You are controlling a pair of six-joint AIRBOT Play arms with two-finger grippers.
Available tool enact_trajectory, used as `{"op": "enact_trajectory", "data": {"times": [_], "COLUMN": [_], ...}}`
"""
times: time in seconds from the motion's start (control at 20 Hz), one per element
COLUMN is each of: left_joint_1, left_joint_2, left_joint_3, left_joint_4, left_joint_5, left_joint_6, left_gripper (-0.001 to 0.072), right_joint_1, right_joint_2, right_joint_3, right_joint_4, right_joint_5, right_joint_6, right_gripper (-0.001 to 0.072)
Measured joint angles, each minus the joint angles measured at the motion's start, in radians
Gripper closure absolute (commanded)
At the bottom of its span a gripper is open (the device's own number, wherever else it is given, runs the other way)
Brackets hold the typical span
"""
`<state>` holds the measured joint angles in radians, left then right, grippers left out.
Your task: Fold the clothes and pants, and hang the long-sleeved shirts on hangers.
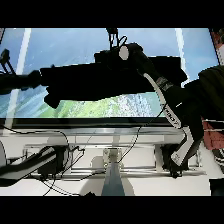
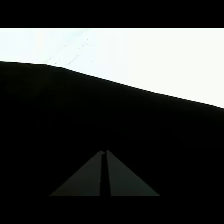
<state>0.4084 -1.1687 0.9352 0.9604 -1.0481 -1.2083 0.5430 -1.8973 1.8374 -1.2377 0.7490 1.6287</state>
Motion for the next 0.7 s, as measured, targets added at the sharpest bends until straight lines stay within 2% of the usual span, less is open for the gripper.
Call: {"op": "enact_trajectory", "data": {"times": [0.15, 0.2, 0.25, 0.3, 0.55, 0.7], "left_joint_1": [0.026, 0.035, 0.043, 0.05, 0.066, 0.087], "left_joint_2": [0.02, 0.022, 0.022, 0.018, -0.058, -0.133], "left_joint_3": [-0.066, -0.082, -0.096, -0.107, -0.13, -0.133], "left_joint_4": [0.082, 0.097, 0.113, 0.128, 0.162, 0.126], "left_joint_5": [-0.071, -0.083, -0.094, -0.1, -0.058, -0.04], "left_joint_6": [0.005, 0.013, 0.023, 0.03, 0.025, 0.019], "left_gripper": [0.0691, 0.0559, 0.0237, -0.0002, -0.0003, -0.0002], "right_joint_1": [0.0, 0.0, 0.0, 0.0, 0.0, 0.0], "right_joint_2": [0.0, 0.0, 0.0, 0.0, 0.0, 0.0], "right_joint_3": [0.0, 0.0, 0.0, 0.0, 0.0, 0.0], "right_joint_4": [-0.001, -0.001, -0.002, -0.002, -0.002, -0.002], "right_joint_5": [0.002, 0.002, 0.001, 0.0, -0.003, -0.003], "right_joint_6": [0.0, 0.0, 0.0, 0.0, 0.0, 0.0], "right_gripper": [0.0693, 0.0693, 0.0693, 0.0693, 0.0693, 0.0694]}}
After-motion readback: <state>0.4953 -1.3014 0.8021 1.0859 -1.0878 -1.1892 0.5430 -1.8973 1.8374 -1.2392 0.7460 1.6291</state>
